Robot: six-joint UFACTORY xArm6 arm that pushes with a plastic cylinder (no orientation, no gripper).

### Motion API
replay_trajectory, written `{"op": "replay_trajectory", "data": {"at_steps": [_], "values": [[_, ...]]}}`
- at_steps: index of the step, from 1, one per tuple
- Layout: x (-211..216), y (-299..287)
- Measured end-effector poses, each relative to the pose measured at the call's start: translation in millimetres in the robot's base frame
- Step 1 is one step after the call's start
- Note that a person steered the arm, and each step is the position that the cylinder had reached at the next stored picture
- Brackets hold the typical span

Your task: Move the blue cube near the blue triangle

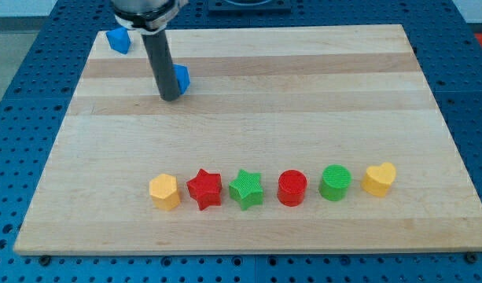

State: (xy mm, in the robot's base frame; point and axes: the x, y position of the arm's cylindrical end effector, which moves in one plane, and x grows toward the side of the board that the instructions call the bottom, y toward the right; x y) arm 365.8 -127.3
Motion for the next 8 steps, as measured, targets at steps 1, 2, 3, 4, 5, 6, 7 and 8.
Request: {"op": "replay_trajectory", "data": {"at_steps": [1, 2, 3, 4, 5, 6, 7, 8], "values": [[-5, 13], [-17, 15], [-28, 12], [-45, 11], [-61, 9], [-71, 9], [-72, 9], [-72, 8]]}}
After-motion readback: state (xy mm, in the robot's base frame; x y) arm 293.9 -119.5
